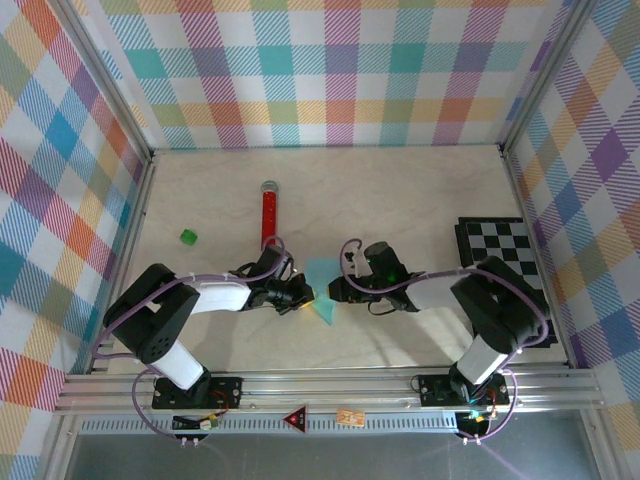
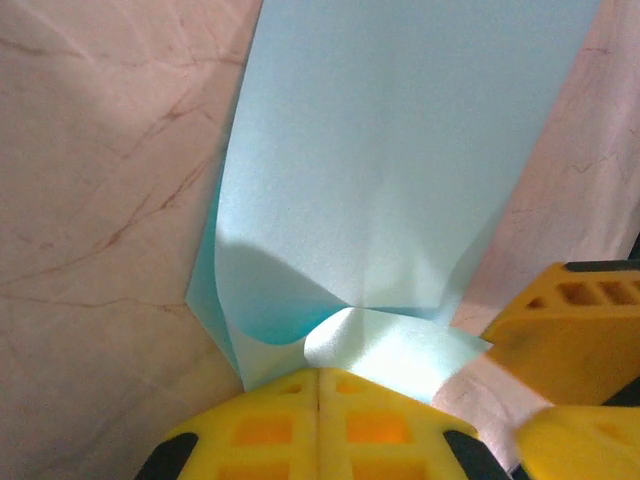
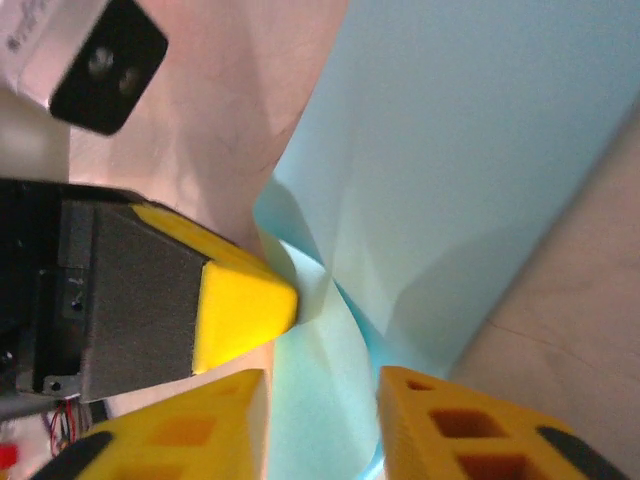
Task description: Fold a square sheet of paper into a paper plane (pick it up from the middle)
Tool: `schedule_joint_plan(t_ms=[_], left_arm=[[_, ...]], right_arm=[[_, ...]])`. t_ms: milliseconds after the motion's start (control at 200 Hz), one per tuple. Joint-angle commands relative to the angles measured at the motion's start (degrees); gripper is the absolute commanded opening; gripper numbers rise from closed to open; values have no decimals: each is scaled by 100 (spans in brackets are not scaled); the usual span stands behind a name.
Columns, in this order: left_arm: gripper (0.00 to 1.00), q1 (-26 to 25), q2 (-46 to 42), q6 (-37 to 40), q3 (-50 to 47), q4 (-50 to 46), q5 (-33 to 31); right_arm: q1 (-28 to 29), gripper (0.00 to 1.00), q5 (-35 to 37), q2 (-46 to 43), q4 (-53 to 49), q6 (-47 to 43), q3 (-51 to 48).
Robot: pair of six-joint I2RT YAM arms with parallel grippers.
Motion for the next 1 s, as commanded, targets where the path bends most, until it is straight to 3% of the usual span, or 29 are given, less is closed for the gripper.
schedule_joint_plan(t_ms=[0, 100, 250, 350, 455, 720, 995], left_arm=[[0, -60, 274, 93, -101, -457, -147], [0, -64, 283, 93, -71, -475, -156], [0, -69, 257, 102, -66, -514, -191], [0, -69, 249, 93, -66, -526, -235], [0, -67, 276, 97, -49, -510, -235], [0, -69, 305, 101, -13, -536, -235], [0, -69, 375, 126, 13, -550, -233]], right_arm=[[-65, 41, 387, -513, -902, -84, 126], [-64, 42, -186, -642, -1462, -95, 482], [163, 27, -1012, -361, -1727, 68, 917], [385, 13, -910, -123, -2145, 76, 1179], [559, 7, -799, 116, -2360, 57, 1343], [804, 4, -380, 534, -3066, -74, 1704], [848, 4, -79, 457, -3377, -117, 1352]])
